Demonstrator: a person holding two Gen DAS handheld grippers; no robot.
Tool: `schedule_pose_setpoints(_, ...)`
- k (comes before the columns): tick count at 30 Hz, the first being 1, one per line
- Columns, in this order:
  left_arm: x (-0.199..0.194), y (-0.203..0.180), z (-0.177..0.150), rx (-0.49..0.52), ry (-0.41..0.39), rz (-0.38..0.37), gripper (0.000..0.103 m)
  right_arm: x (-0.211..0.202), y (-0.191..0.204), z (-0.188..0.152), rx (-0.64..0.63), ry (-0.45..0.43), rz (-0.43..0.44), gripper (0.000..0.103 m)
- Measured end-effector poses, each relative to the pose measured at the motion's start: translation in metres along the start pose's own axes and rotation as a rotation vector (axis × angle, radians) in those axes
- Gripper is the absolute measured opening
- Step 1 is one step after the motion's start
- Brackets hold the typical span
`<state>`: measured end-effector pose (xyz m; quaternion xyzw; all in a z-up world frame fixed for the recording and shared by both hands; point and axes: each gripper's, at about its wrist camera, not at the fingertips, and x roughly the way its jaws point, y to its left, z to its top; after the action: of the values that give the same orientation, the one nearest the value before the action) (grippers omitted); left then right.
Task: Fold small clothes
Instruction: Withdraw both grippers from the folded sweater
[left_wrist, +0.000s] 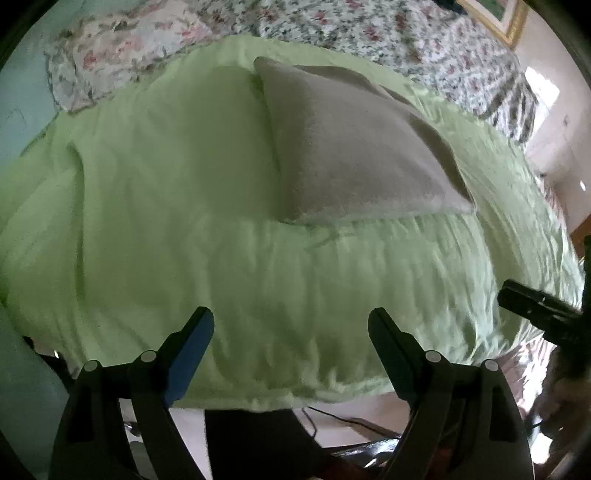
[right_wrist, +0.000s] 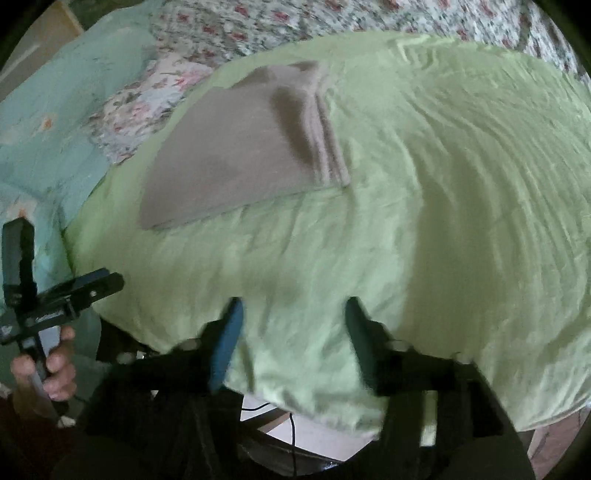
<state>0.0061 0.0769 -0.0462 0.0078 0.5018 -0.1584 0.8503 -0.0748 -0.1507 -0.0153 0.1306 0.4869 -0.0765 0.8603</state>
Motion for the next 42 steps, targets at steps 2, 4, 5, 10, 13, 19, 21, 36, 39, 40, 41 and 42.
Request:
schedule_pose_setpoints(2,-0.006,-0.004,-0.005,0.025,-0.011,0.017,0.086,-0.004,0.005,-0.004,-0.03,0.011,-0.017,0.061)
schedule_pose_setpoints(4,-0.014,-0.01,-0.008,0.055,-0.023,0.032,0.087,-0.008,0.007,-0.007,-0.038,0.011,-0.01,0.063)
schedule_pose_setpoints(5,-0.017,-0.012,-0.007,0.066,-0.027,0.034,0.09,-0.01,0.007,-0.007,-0.039,0.009,-0.008,0.066)
schedule_pose_setpoints(10,-0.028,-0.017,-0.002,0.079,-0.064,0.037,0.099,-0.016,0.01,-0.005,-0.051,-0.008,-0.01,0.074)
schedule_pose_setpoints(13,-0.025,-0.019,0.004,0.069,-0.057,0.039,0.1,-0.013,0.01,0.0,-0.036,-0.009,-0.004,0.075)
schedule_pose_setpoints(19,-0.012,-0.016,0.012,0.06,-0.021,0.082,0.1,-0.005,0.008,0.005,-0.01,-0.002,0.003,0.077)
schedule_pose_setpoints(21,-0.007,-0.015,0.015,0.059,-0.01,0.102,0.1,-0.003,0.008,0.007,-0.014,0.0,0.004,0.078)
schedule_pose_setpoints(36,0.006,-0.013,0.028,0.079,0.005,0.183,0.1,0.02,0.021,0.025,-0.04,0.02,0.028,0.087)
schedule_pose_setpoints(39,0.005,-0.014,0.032,0.082,-0.004,0.188,0.1,0.021,0.024,0.032,-0.053,0.015,0.032,0.087)
schedule_pose_setpoints(40,0.005,-0.015,0.034,0.083,-0.009,0.189,0.1,0.021,0.025,0.033,-0.055,0.012,0.033,0.087)
schedule_pose_setpoints(41,0.004,-0.016,0.035,0.084,-0.014,0.189,0.1,0.021,0.025,0.036,-0.059,0.01,0.035,0.087)
schedule_pose_setpoints(42,0.003,-0.017,0.038,0.085,-0.02,0.19,0.1,0.021,0.026,0.039,-0.064,0.008,0.036,0.087)
